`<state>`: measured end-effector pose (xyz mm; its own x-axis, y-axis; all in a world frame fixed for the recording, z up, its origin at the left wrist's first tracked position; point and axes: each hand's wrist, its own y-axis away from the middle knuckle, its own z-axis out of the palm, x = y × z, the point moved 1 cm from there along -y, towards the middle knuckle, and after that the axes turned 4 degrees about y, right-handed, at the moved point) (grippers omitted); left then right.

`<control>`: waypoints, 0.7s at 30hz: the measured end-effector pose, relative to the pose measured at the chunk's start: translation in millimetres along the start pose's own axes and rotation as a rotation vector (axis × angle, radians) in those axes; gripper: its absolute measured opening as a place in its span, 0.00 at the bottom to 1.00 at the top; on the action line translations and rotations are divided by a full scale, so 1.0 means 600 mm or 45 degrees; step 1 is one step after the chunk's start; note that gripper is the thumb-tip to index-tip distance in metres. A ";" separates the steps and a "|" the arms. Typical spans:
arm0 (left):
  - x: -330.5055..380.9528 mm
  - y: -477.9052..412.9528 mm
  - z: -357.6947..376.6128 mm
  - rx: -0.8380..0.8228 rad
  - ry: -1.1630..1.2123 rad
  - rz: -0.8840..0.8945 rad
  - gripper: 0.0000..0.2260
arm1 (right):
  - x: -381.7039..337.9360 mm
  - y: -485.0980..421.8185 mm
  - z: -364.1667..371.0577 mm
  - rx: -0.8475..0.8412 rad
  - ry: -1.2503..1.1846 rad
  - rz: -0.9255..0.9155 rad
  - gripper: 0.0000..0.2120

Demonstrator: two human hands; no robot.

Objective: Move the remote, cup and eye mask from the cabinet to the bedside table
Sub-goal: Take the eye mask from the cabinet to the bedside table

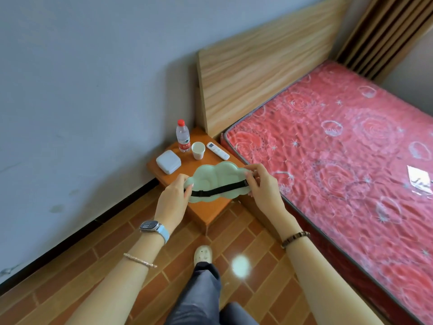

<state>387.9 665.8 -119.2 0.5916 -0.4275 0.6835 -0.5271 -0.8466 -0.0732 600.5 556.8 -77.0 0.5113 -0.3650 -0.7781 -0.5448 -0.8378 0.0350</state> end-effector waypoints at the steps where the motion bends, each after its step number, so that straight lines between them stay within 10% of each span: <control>1: -0.007 -0.024 -0.001 -0.005 -0.006 -0.009 0.07 | -0.003 -0.027 0.008 -0.006 -0.012 0.030 0.08; 21: -0.204 -0.201 0.179 -0.089 0.408 -0.481 0.19 | 0.187 -0.346 0.227 -0.481 0.067 0.131 0.20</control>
<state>444.5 786.1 -272.2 0.5376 0.0332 0.8425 -0.3580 -0.8957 0.2637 680.5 745.1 -257.2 0.5055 -0.4669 -0.7256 -0.3168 -0.8827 0.3472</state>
